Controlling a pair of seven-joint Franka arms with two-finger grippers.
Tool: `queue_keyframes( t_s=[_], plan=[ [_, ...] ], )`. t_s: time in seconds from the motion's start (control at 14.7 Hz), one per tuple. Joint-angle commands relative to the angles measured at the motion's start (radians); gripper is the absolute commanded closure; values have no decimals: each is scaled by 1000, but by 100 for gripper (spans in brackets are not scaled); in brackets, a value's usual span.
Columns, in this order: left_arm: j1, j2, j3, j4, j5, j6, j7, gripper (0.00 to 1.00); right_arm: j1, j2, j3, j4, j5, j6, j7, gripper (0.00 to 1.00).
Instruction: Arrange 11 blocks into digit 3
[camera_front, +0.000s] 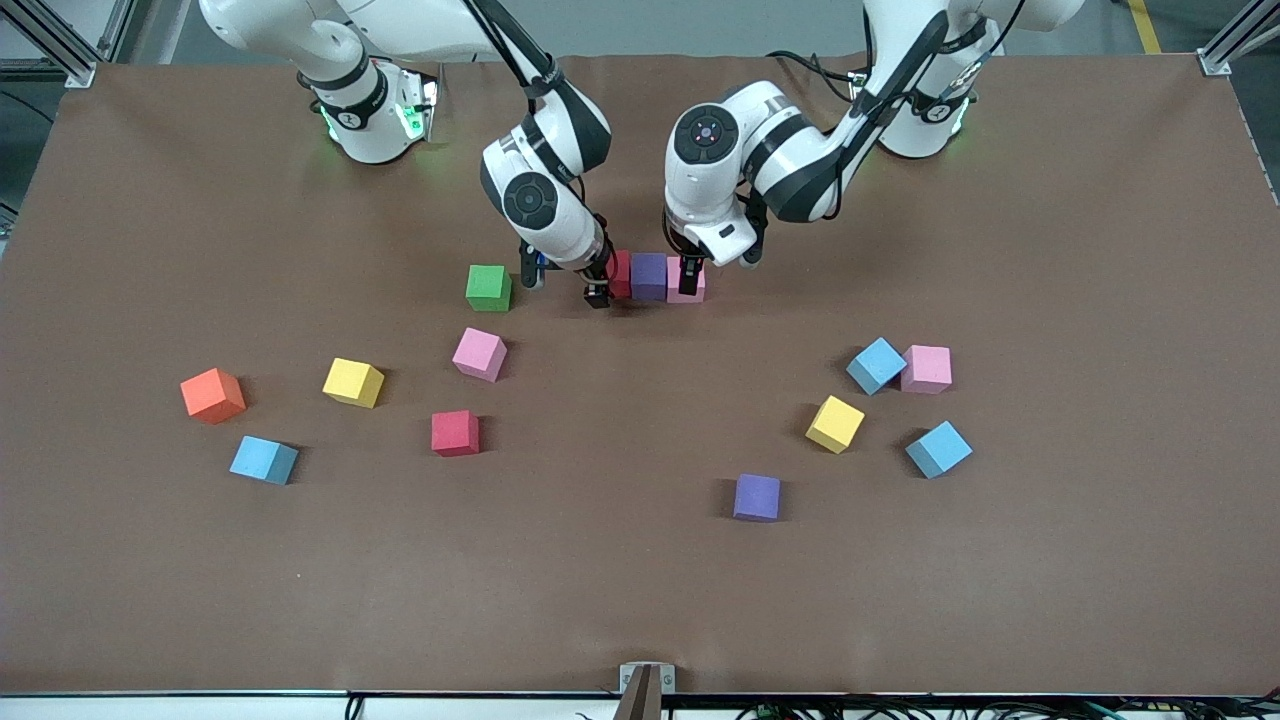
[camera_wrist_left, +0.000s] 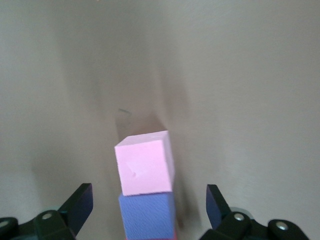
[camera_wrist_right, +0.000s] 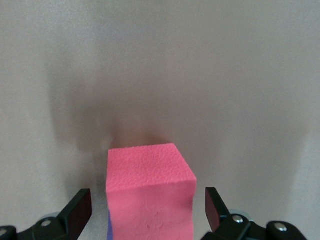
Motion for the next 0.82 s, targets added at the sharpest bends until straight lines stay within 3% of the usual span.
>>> queue_keyframes(
  t_s=[0.0,0.2,0.34,0.48,0.61,0.75],
  plan=[
    [82,19,1,92,-3,-51,147,0,-4,-11,3,12,12,-22,17,0],
    [194,46,4,185,2,-69,322,0,-8,-47,2,12,11,-46,34,0],
    [246,97,6,273,6,-83,412,0,-34,-86,-4,35,3,-145,33,0],
    [277,163,12,360,87,-84,477,0,-76,-119,-10,92,-33,-283,33,0],
    [280,255,13,454,204,-84,528,0,-116,-141,-38,173,-104,-443,19,0],
    [277,362,22,555,297,-84,538,0,-163,-152,-43,201,-258,-502,-97,0]
  ],
)
